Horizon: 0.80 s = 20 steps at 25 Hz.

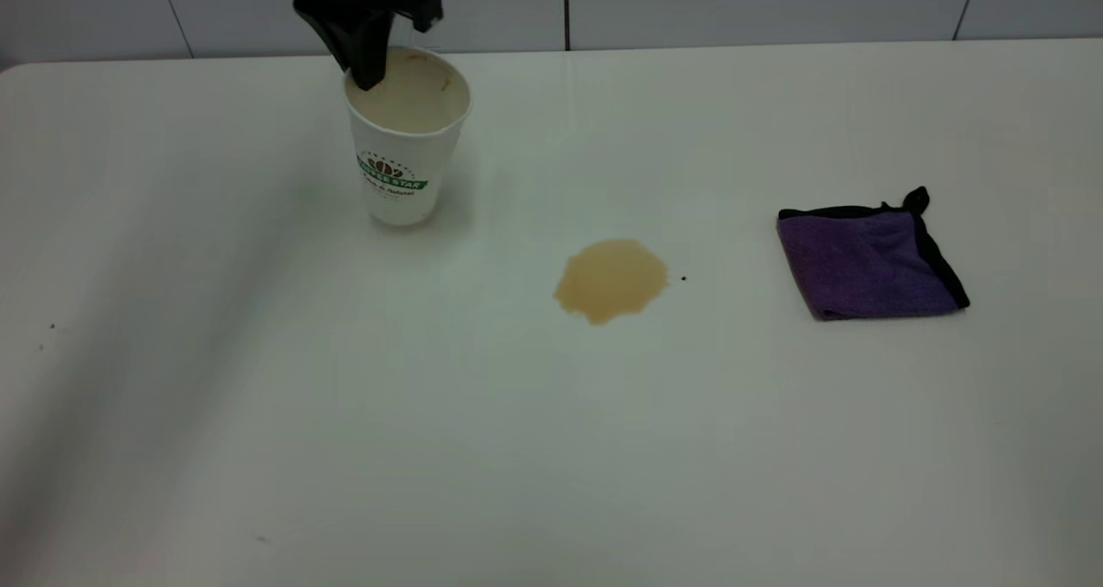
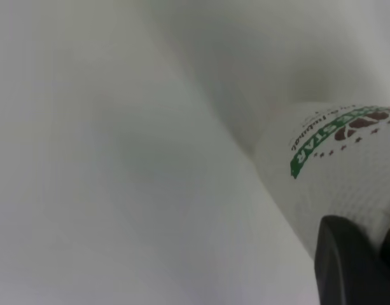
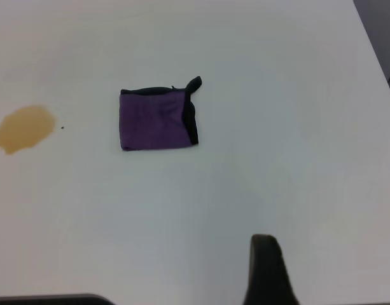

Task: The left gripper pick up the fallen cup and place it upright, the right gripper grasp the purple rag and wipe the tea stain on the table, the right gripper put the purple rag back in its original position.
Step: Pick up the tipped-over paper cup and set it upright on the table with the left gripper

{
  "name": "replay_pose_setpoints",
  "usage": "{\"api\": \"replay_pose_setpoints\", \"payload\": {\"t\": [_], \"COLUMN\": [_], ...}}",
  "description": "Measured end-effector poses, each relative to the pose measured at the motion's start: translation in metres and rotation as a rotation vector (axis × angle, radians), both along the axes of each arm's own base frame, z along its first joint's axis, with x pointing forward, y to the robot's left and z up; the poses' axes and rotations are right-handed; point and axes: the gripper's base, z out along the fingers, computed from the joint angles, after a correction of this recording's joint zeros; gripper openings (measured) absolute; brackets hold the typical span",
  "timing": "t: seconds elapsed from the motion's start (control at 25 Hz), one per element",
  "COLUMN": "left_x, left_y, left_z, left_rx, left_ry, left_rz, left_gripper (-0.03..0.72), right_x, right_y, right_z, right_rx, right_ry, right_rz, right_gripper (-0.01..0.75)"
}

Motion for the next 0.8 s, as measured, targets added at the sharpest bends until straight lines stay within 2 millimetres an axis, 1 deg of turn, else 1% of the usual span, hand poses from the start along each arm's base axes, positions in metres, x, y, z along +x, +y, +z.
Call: {"api": "replay_pose_setpoints", "payload": {"t": [0.04, 0.16, 0.32, 0.44, 0.68, 0.8], "left_x": [0.004, 0.008, 0.009, 0.009, 0.009, 0.009], "left_y": [0.007, 0.015, 0.015, 0.016, 0.015, 0.015], "left_z": [0.000, -0.002, -0.019, -0.033, -0.035, -0.035], "left_rx": [-0.042, -0.122, -0.168, -0.168, -0.175, -0.177], "left_ry": [-0.002, 0.000, 0.042, 0.068, 0.068, 0.065], "left_rz": [0.012, 0.004, 0.012, 0.015, 0.015, 0.018], "left_gripper": [-0.014, -0.014, -0.014, -0.014, -0.013, 0.000], "right_x": [0.000, 0.000, 0.000, 0.000, 0.000, 0.000], "right_y": [0.000, 0.000, 0.000, 0.000, 0.000, 0.000], "right_z": [0.000, 0.000, 0.000, 0.000, 0.000, 0.000], "right_rx": [0.005, 0.000, 0.000, 0.000, 0.000, 0.000], "right_ry": [0.000, 0.000, 0.000, 0.000, 0.000, 0.000], "right_rz": [-0.003, 0.000, 0.000, 0.000, 0.000, 0.000], "right_gripper": [0.532, 0.532, 0.532, 0.532, 0.532, 0.532]}}
